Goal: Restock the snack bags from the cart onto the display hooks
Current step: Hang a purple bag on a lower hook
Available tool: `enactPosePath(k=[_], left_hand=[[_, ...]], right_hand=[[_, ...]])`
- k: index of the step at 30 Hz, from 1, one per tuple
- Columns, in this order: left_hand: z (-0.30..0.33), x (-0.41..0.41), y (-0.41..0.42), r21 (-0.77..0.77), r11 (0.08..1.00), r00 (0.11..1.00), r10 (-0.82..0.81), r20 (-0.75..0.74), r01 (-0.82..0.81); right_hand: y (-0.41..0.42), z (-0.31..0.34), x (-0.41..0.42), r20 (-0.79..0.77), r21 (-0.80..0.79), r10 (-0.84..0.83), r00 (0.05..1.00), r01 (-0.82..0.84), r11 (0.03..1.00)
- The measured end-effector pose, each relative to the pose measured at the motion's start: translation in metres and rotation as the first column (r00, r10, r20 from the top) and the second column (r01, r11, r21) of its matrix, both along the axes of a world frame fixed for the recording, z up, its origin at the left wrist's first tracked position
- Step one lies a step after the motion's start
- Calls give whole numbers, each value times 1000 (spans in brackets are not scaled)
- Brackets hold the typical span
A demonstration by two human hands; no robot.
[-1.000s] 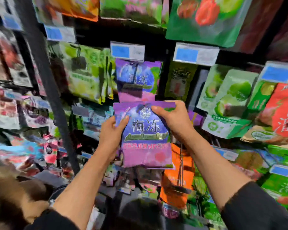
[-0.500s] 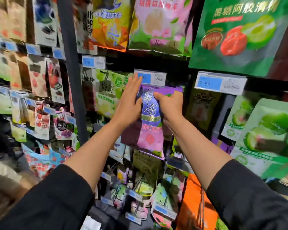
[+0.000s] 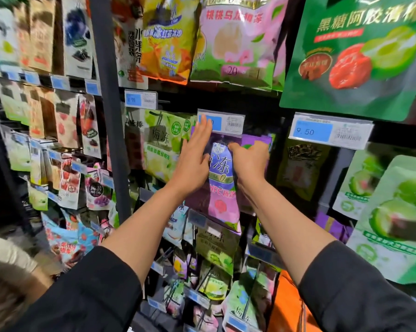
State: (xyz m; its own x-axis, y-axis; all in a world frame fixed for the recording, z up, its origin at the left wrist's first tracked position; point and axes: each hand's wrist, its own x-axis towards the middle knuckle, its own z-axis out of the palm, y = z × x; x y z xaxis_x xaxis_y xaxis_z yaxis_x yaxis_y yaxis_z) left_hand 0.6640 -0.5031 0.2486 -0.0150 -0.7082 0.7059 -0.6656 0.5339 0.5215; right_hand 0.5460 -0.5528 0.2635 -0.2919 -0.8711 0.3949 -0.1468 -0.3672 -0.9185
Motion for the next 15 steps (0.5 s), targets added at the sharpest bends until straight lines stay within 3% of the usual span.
enactPosePath(k=[8,15], left_hand=[[-4,-4,2,16,1000,1000,24,-4,-24],[-4,-6,2,5,999,999,43,18,-43]], right_hand=[[1,-8,-5,-77,-82,-48,996,42,996],[-16,-4,-13,-92,-22,-75,993,73,997]])
